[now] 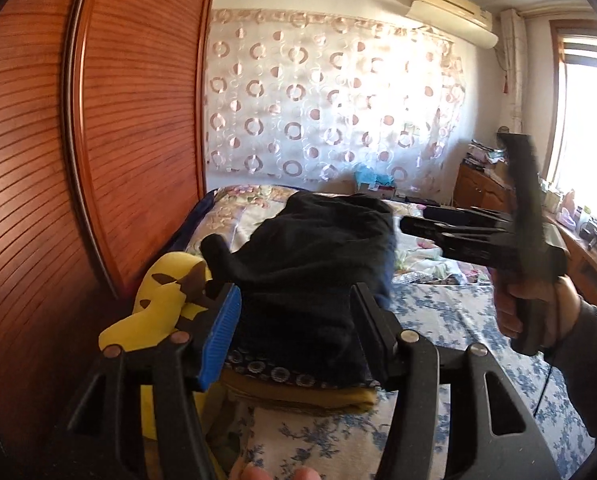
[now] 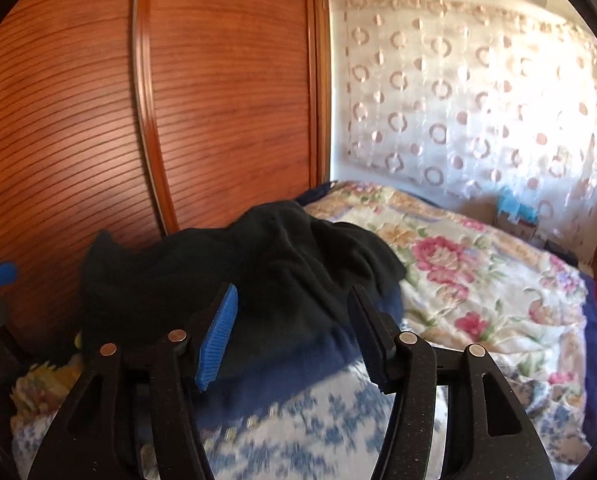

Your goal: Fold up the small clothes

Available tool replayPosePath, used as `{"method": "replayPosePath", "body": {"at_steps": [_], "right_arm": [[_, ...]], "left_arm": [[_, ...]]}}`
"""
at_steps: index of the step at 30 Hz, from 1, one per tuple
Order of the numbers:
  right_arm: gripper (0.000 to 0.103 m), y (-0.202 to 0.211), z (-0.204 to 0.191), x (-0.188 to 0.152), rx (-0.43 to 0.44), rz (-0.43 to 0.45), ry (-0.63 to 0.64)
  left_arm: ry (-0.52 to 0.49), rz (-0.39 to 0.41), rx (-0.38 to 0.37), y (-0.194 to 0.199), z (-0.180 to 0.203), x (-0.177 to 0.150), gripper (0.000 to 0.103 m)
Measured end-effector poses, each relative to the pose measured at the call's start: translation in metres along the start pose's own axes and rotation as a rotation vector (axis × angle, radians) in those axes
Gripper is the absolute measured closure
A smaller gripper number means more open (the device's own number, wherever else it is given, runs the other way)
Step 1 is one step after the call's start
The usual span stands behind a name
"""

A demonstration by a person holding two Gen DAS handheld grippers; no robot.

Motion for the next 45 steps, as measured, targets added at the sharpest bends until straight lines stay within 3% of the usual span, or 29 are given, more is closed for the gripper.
{"method": "replayPosePath", "body": {"at_steps": [20, 31, 36, 45], "right_arm": [[0.015, 0.238, -0.012, -0.101, -0.23, 0.085, -0.149], [0.011, 0.345, -0.011, -0.117, -0.427, 0.168, -0.229], [0.011, 0.372, -0.012, -0.124, -0.481, 0.197, -0.251], [0.01, 0.379, -0.013, -0.134, -0.506, 0.196, -0.259]], "left_arm": [[-0.138, -0.016, -0.125, 0.057, 0.117, -0.024, 0.047], [-0.156, 0.041, -0.146, 0.096, 0.162, -0.012, 0.047], [-0.134, 0.042, -0.168, 0.111, 0.168, -0.012, 0.047], [-0.149, 0.053, -0.145, 0.119, 0.17, -0.017, 0.047]]}}
Point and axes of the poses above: each gripper's, at about its wrist camera, not at the fingertips, and y roughly against the way its jaws point, z to its right, x to its top, the point moved 1 cm from there along -y, roughly the way its jaws point, and after that the axes turned 2 degrees about y, right-handed, at the moved point
